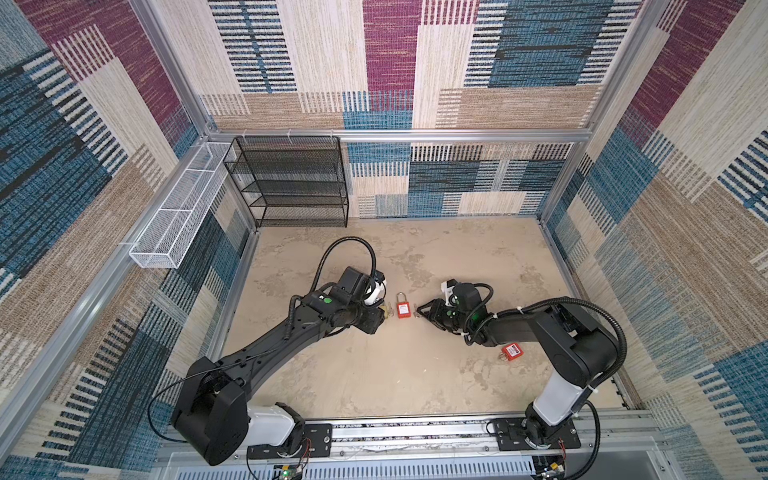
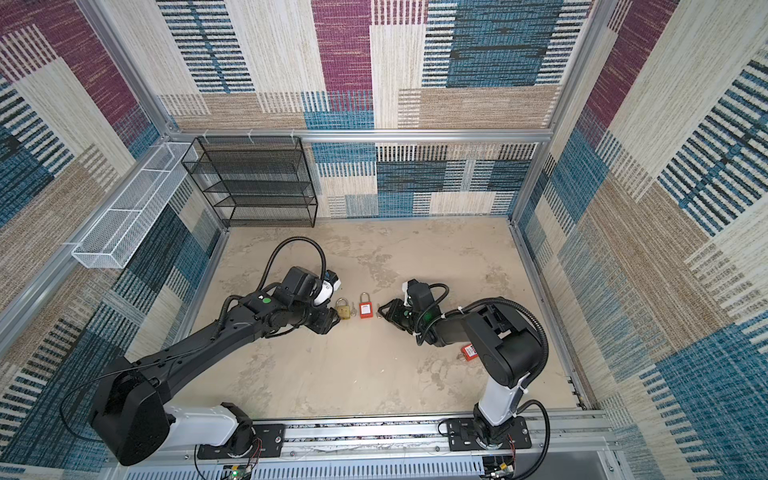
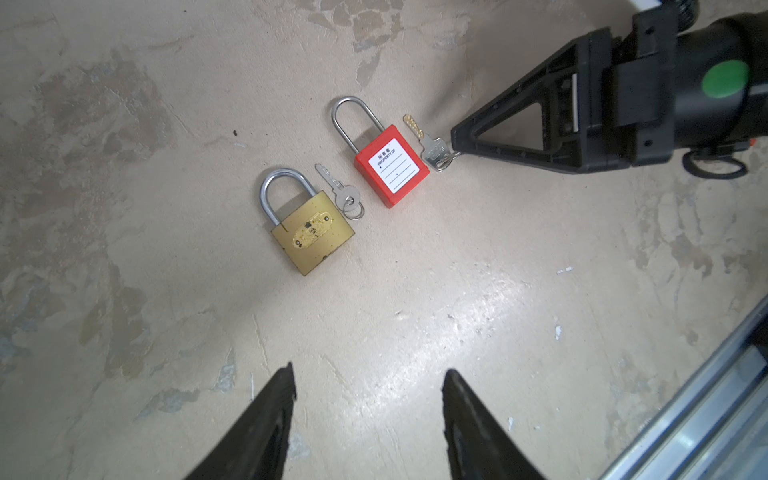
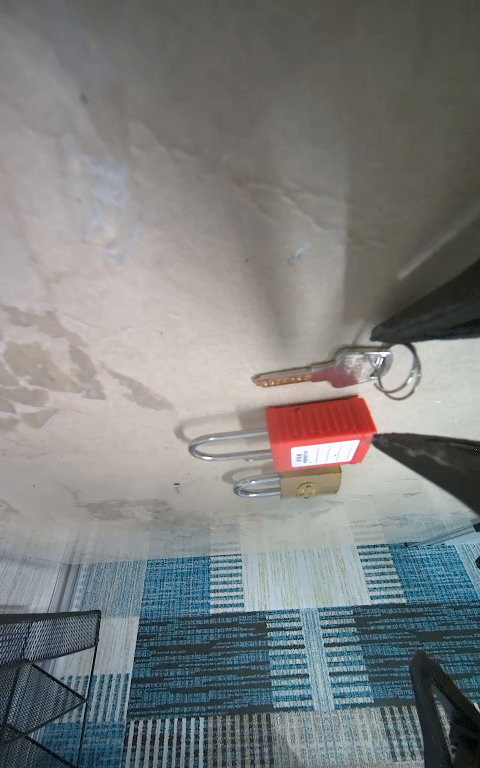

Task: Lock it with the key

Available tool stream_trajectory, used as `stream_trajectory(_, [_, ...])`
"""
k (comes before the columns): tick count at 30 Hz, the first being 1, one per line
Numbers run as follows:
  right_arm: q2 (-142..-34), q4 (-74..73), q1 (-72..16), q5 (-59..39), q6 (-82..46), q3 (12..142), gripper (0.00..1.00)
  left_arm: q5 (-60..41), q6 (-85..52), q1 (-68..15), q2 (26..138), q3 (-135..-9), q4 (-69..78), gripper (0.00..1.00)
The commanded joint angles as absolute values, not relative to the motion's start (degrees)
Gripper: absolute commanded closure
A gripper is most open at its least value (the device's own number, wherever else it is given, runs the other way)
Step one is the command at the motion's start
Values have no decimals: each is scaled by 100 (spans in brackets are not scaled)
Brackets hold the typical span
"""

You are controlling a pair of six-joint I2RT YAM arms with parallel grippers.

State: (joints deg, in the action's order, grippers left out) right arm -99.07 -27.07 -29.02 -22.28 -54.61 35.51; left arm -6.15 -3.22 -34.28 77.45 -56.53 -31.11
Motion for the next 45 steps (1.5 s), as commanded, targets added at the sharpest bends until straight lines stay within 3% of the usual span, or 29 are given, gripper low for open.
stream_trajectory(1, [-9653,-2661,-2909,-1884,-5445,3563,61,-639,-376,-3428,7735,-5696,-3112,41])
stream_trajectory(11, [-8086,-838,-2265,-372,-5236,3499,56,-715,-376,-3428,7764,-5677,-3014,41])
stream_trajectory(14, [-7455,-255,-2081,173,-5402,3383,50,-747,-386,-3428,7801,-5678,-2981,41])
stream_trajectory(20, [-6629,1625,-2006,1522,-6186,3610,28,-834,-409,-3430,7901,-5685,-2900,41])
stream_trajectory(26, [-6785,4235,-1990,2906,-7941,4145,25,-862,-396,-3435,7987,-5787,-2890,42])
stream_trajectory(45, [-6373,4700,-1942,2287,-8246,3489,21,-943,-489,-3434,8050,-5889,-2918,42])
